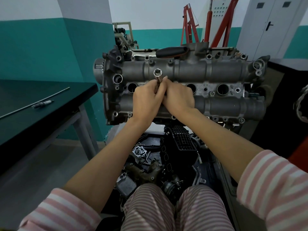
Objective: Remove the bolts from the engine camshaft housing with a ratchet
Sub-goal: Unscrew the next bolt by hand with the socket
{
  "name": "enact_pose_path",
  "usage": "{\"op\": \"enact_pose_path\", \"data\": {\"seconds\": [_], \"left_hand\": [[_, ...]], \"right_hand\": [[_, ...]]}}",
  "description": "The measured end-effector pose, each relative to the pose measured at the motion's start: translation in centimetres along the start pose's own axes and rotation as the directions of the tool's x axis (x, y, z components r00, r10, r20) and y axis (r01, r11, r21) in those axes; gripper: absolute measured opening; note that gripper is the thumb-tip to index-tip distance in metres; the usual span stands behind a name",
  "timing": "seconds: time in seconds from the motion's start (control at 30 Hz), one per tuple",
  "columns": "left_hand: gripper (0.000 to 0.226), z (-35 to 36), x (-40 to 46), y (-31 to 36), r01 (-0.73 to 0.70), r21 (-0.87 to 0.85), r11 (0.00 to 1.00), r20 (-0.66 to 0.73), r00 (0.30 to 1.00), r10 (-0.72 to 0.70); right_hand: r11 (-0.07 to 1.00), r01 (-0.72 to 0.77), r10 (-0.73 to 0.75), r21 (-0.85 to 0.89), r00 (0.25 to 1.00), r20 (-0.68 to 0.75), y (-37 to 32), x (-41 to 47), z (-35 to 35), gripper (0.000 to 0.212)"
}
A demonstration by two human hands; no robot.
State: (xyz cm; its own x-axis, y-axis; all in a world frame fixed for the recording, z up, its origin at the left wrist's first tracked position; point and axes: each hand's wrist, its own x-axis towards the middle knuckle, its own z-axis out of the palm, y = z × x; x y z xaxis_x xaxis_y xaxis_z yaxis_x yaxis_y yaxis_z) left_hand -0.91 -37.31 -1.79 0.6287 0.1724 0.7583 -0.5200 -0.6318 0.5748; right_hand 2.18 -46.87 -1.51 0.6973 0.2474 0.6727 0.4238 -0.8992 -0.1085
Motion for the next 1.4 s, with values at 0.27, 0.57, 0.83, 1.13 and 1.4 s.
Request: {"op": "enact_pose_path", "data": {"seconds": [0.27, 0.57, 0.83, 1.13, 1.4], "left_hand": [[0.031, -0.13, -0.43, -0.1, -0.037, 0.007, 0.999, 0.023, 0.999, 0.036], [0.049, 0.1, 0.24, -0.14, 0.012, -0.028, 1.0, -0.012, 1.0, -0.012], [0.029, -0.15, -0.38, 0.03, -0.024, -0.016, 1.0, 0.014, 1.0, 0.025], [0.048, 0.24, 0.11, -0.28, 0.003, 0.054, 0.999, -0.001, 1.0, -0.003], [0.03, -0.04, -0.13, -0.12, -0.053, 0.049, 0.997, -0.003, 0.999, 0.053]], "right_hand": [[1.0, -0.009, 0.009, -0.002, 1.0, 0.028, -0.15, 0.01, 0.1, 0.01], [1.0, -0.008, 0.008, -0.008, 1.0, 0.013, -0.04, 0.07, 0.02, 0.03], [0.999, -0.033, 0.033, -0.013, 0.999, 0.021, -0.23, 0.16, 0.14, 0.015], [1.0, -0.008, 0.008, -0.013, 1.0, 0.003, 0.01, 0.14, 0.24, 0.027], [0.997, -0.008, 0.01, -0.071, 0.999, 0.036, -0.28, 0.29, 0.05, 0.023]]}}
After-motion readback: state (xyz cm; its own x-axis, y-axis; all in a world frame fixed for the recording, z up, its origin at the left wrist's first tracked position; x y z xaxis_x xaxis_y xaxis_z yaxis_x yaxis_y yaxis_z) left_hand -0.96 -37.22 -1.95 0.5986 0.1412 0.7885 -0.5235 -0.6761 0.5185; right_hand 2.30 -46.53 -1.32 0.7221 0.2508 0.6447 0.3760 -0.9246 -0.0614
